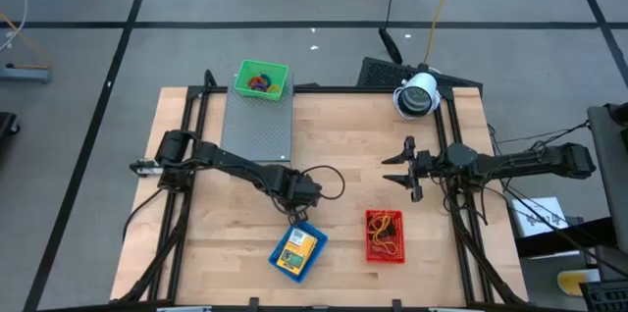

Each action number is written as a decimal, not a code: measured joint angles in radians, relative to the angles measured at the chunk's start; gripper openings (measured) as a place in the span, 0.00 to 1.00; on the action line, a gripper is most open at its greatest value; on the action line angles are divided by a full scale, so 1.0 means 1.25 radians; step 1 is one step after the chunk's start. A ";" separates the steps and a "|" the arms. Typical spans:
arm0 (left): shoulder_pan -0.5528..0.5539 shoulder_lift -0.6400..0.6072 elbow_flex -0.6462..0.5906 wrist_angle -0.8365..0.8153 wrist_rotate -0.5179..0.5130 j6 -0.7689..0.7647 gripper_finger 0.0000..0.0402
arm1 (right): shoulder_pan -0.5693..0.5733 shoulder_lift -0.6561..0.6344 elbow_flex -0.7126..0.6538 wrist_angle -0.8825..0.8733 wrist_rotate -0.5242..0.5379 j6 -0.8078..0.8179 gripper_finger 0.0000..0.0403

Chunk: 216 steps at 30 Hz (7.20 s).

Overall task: Pick & Place Office Desk Supplies
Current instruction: Put the orange rubber band into the red bin, then put the orange rubber band into the right red bin

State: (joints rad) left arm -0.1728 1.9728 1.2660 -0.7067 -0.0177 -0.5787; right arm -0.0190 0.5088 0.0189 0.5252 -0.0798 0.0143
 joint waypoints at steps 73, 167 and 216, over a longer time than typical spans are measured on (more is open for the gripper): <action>0.076 0.002 0.106 -0.082 0.114 0.164 0.49 | 0.000 0.000 0.000 0.000 0.000 0.000 0.45; 0.050 0.033 0.131 -0.136 0.072 0.370 0.49 | 0.000 0.000 0.000 -0.001 0.000 0.000 0.45; 0.040 0.072 0.134 -0.109 0.004 0.284 0.01 | 0.000 0.001 0.000 -0.002 0.000 0.000 0.45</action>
State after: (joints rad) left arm -0.1226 2.0624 1.4332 -0.8424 -0.0125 -0.2231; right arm -0.0192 0.5095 0.0189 0.5223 -0.0799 0.0143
